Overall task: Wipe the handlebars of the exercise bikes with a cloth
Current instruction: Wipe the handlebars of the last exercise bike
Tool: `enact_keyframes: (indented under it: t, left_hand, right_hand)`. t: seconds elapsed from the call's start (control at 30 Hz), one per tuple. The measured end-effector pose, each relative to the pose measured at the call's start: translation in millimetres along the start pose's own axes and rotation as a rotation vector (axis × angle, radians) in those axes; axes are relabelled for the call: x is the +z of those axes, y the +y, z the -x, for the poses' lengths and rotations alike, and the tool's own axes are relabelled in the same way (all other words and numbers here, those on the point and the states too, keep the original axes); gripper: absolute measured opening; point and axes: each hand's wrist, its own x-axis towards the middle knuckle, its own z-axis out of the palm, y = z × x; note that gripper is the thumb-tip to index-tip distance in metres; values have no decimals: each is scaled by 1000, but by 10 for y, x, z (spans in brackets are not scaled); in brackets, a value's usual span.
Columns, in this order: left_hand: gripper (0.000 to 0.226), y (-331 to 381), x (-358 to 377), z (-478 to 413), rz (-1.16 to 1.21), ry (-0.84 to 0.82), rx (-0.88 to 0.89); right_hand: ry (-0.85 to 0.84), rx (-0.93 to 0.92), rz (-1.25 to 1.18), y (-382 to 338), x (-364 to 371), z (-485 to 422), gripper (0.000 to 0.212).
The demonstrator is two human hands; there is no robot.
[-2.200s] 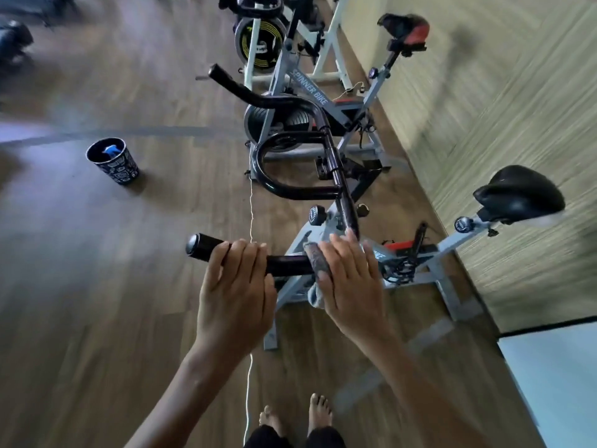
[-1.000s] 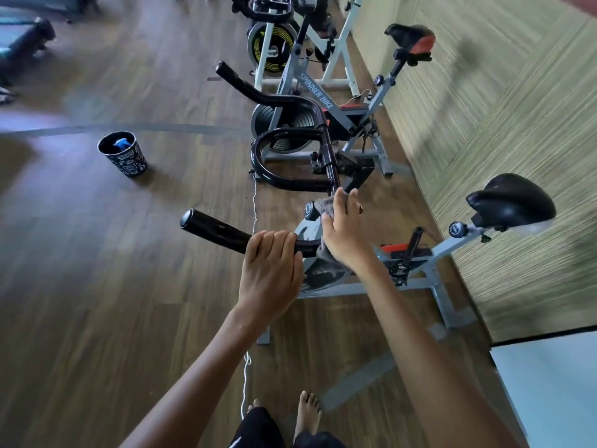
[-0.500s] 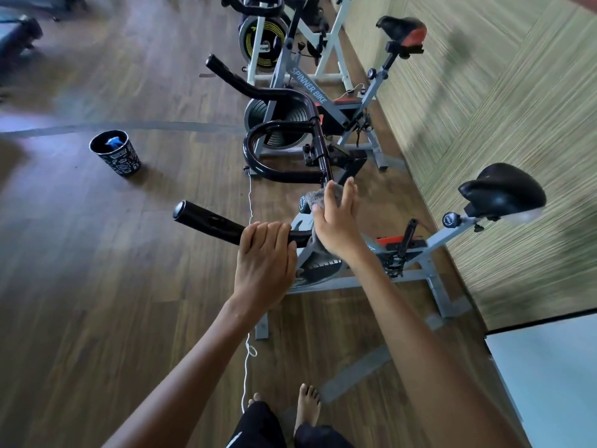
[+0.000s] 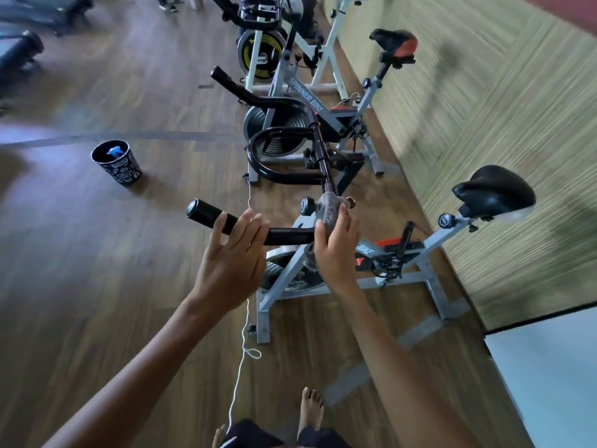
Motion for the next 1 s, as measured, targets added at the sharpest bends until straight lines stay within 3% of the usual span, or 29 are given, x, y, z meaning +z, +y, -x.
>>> enact_keyframes:
  t: [0.1,0.17,0.23,0.4,0.57,0.8,1.0]
  left_hand:
    - [43,-17,0,132,180,44,6]
    - [38,-26,4,325,343,58,-18]
    - [35,-126,13,573,442,40,-50]
    - [30,-712,51,1264,505,-76,-268]
    - [38,-1367,28,1972,470,-212,-478]
    - [49,-1976,-56,2625,457,-238,-687]
    - [54,-2397,43,2690,464,-230,-810]
  right_hand:
    - [135,144,-168,5,18,90,40]
    - [165,271,-235,-23,18,265,19]
    - [157,346,-337,-52,72,539,15]
    - [-176,373,-308,-326,474,1261,32]
    - [-430,77,-44,-914,1051,1536,27]
    - [-468,-462,361,-1653,1755,1651,34]
    - [-565,-587,380,-2005,2368,1464,34]
